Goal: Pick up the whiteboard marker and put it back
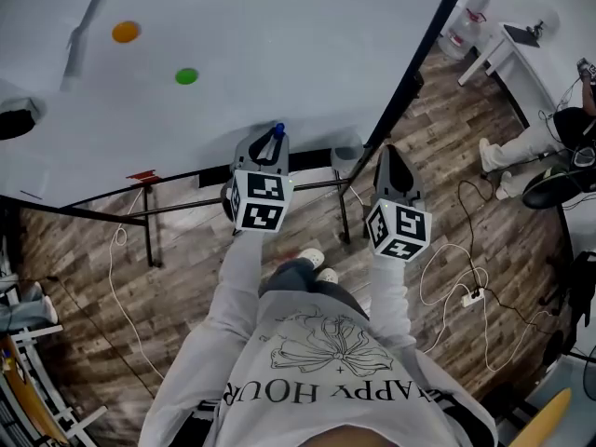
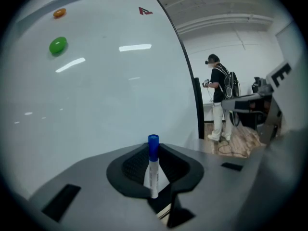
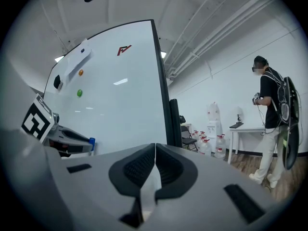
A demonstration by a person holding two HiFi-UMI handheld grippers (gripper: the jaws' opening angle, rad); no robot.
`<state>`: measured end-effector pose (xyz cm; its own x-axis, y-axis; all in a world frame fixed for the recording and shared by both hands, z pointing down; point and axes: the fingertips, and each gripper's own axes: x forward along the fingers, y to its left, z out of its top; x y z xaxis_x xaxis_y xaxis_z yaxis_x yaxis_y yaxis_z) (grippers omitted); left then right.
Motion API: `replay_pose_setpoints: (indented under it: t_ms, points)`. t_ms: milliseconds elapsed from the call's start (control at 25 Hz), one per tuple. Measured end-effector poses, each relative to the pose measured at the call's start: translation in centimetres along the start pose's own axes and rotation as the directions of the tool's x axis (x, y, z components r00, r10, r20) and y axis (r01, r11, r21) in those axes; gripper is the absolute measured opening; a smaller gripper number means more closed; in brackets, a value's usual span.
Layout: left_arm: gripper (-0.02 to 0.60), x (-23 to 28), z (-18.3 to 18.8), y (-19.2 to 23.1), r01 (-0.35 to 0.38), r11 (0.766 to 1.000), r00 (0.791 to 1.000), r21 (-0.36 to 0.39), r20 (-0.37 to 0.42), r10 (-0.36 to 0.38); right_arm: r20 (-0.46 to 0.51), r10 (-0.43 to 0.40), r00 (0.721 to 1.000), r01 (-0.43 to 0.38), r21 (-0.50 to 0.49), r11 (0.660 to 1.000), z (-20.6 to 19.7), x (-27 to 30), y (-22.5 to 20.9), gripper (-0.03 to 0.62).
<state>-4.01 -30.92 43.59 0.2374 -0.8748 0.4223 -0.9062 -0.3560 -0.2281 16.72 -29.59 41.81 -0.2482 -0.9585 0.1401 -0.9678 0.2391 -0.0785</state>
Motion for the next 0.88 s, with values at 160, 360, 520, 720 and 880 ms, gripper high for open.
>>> replay_pose_setpoints:
  t_ms: [160, 360, 520, 720, 880]
  points:
    - [0.061, 1.6, -3.3, -0.5, -0.002, 0.990, 0.995, 0.143, -0.096, 0.016, -0.024, -0.007, 1.000, 0.007, 0.004, 1.000, -1.2, 0.2, 0.0, 0.003]
    - [0.061, 3.2, -6.3, -1.8, 0.012, 0.934, 0.983, 0.357, -0.177, 0.055, -0.042, -0.028, 0.999, 0.029, 0.002, 1.000, -1.9, 0.0, -0.6, 0.003]
    - [0.061, 4.1, -8.0, -2.9, 0.049, 0.915, 0.975, 0.401, -0.217, 0.043, -0.051, -0.050, 0.997, 0.051, 0.006, 0.999, -2.3, -0.2, -1.4, 0.003]
    - [0.061, 5.2, -10.1, -4.2, 0.098, 0.908, 0.965, 0.407, -0.264, 0.015, -0.065, -0.068, 0.996, 0.068, 0.009, 0.998, -3.0, -0.4, -2.0, 0.004]
    - [0.061, 6.1, -11.4, -4.9, 0.115, 0.880, 0.957, 0.461, -0.288, 0.025, -0.079, -0.073, 0.994, 0.074, 0.009, 0.997, -3.5, -0.6, -2.2, 0.003]
